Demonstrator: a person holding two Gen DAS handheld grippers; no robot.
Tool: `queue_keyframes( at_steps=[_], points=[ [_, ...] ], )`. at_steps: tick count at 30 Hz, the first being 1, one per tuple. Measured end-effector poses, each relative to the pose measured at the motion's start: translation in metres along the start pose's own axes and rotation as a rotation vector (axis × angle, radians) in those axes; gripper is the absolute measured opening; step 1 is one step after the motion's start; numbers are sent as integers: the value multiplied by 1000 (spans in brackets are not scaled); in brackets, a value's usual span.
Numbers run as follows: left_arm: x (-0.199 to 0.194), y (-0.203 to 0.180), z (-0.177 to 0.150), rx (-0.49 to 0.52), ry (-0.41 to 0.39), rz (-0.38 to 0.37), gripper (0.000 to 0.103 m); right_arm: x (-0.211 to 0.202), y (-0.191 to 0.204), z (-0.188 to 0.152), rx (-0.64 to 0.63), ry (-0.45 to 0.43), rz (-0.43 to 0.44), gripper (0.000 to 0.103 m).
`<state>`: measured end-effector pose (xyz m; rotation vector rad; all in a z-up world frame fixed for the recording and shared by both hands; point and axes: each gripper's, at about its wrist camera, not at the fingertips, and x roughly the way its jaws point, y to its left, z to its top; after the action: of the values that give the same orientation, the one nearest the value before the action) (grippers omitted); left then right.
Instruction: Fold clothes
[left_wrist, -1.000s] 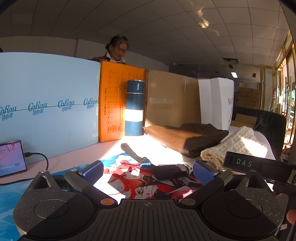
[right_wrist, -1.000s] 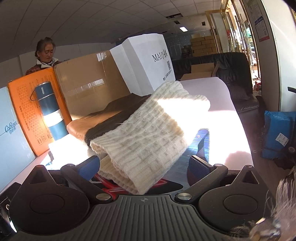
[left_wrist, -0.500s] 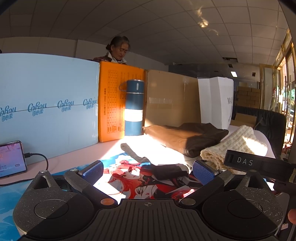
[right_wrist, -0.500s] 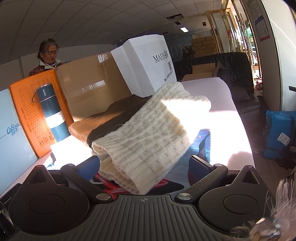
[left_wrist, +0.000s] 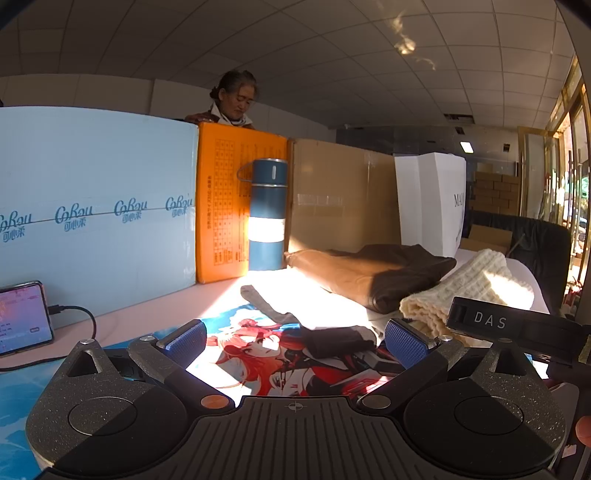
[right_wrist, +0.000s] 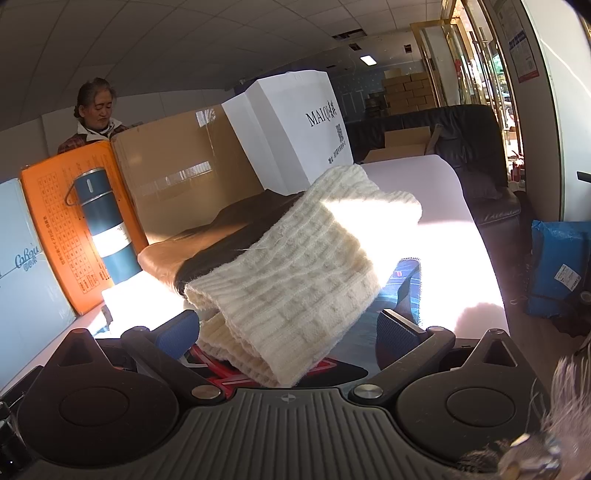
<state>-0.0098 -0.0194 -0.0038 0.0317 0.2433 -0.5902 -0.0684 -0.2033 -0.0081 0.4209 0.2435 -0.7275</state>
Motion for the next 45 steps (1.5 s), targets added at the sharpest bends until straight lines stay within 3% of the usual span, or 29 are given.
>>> queue_keyframes(
  at_steps=[45],
  points=[
    [-1,-1,0,9,1,-5,103,2,0,0,2,12,13,103]
  ],
)
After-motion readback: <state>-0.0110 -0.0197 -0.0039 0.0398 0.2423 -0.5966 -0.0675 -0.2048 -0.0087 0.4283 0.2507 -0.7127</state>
